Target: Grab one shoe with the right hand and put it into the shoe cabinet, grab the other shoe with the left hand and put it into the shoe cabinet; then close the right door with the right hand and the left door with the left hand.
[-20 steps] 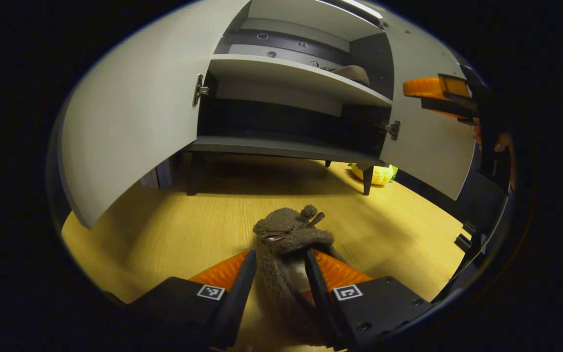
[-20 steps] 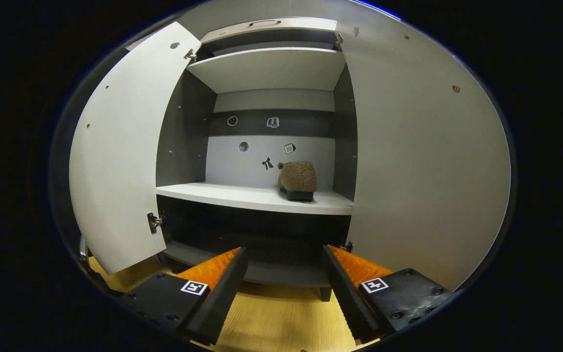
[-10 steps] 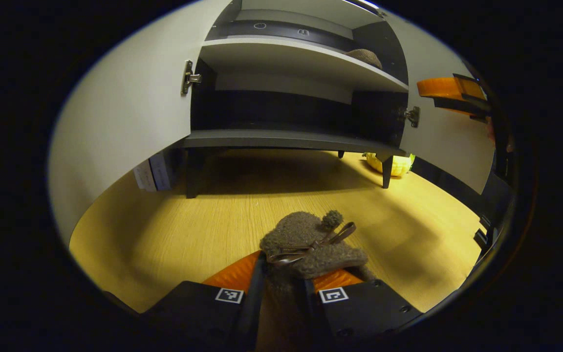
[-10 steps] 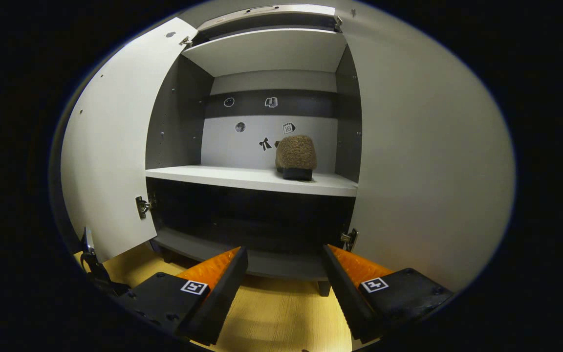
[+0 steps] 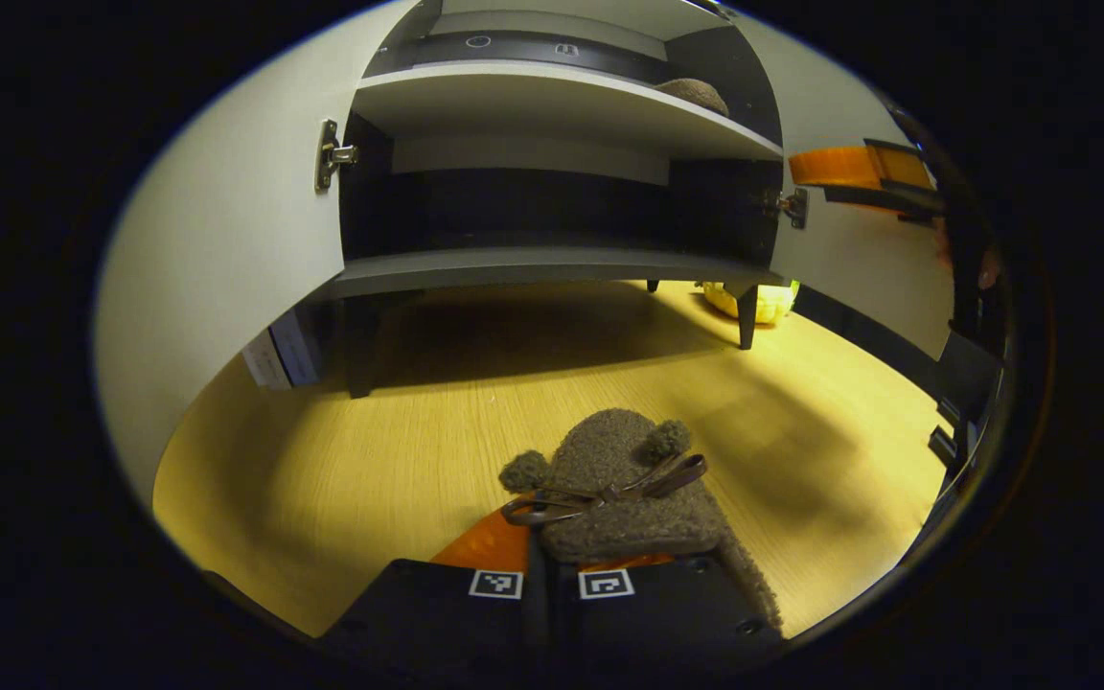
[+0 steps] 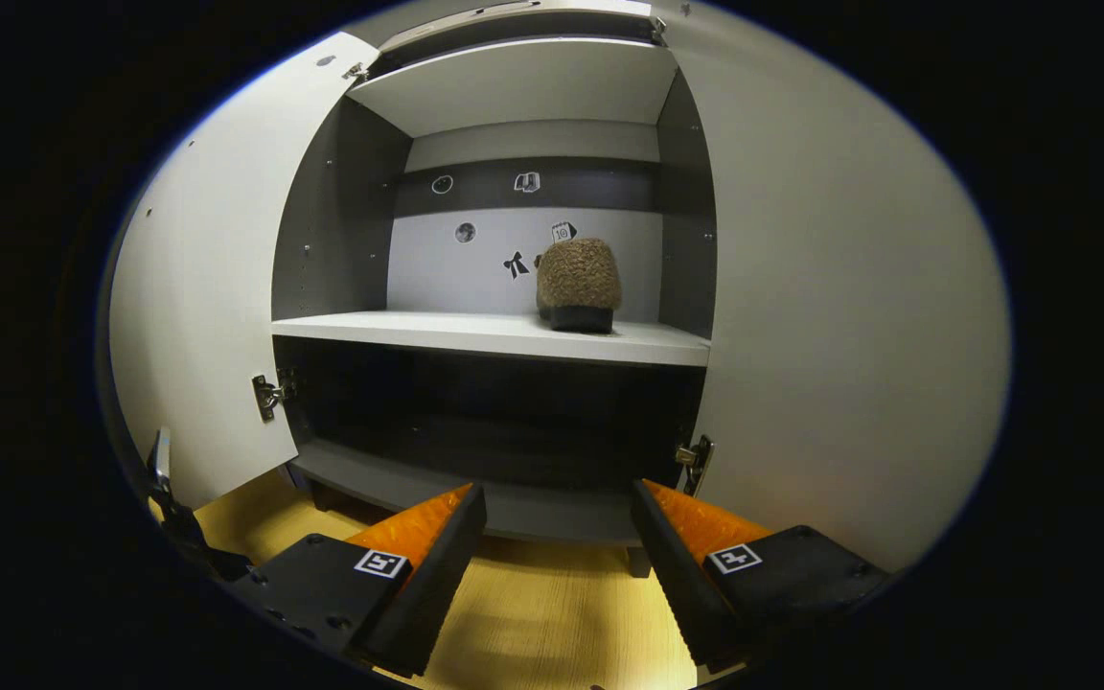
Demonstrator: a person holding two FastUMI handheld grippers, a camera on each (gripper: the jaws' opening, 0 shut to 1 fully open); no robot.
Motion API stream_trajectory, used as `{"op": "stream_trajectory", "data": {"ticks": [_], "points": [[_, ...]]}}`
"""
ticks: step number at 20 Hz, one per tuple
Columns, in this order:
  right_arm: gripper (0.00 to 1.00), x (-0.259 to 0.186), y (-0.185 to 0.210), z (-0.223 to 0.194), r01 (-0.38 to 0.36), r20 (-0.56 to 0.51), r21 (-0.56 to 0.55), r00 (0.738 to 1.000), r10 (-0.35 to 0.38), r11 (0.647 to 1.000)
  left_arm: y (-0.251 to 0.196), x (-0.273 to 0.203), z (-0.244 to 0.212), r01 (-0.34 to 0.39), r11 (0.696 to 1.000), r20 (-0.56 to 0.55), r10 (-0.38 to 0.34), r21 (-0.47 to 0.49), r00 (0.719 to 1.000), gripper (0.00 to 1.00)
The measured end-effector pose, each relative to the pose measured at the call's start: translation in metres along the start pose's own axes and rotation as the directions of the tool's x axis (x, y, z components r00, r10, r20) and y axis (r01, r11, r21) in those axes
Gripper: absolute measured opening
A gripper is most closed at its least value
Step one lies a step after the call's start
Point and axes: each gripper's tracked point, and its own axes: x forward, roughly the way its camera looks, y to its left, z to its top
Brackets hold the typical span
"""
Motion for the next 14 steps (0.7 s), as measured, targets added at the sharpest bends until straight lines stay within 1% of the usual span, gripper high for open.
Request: {"op": "stream_trajectory", "data": {"ticks": [3,6,8,10,12,14], "points": [[0.98,-0.004,0.008,0.008,-0.015,0.000,0.003,1.000,0.015,1.000,-0.005,-0.030,0.043,-0.008,1.000,0.053,0.008,-0.004,0.999,0.07],[0.98,-0.010,0.016,0.017,-0.032,-0.007,-0.019,0.999,0.032,0.999,-0.013,-0.062,0.104,0.005,1.000,0.114,-0.002,-0.028,0.993,0.07],[0.98,-0.015,0.022,0.024,-0.049,-0.015,-0.046,0.999,0.049,0.998,-0.013,-0.083,0.150,-0.003,1.000,0.161,0.007,-0.024,0.987,0.07],[0.97,-0.018,0.028,0.035,-0.068,-0.017,-0.058,0.998,0.067,0.996,-0.008,-0.099,0.199,-0.034,0.999,0.229,0.032,0.005,0.973,0.07],[0.98,-0.021,0.039,0.047,-0.108,-0.015,-0.054,0.994,0.107,0.993,-0.006,-0.112,0.256,-0.057,0.998,0.297,0.044,0.035,0.954,0.07],[0.99,-0.024,0.042,0.059,-0.134,-0.015,-0.052,0.991,0.133,0.990,-0.006,-0.118,0.304,-0.070,0.997,0.343,0.052,0.040,0.938,0.07]]}}
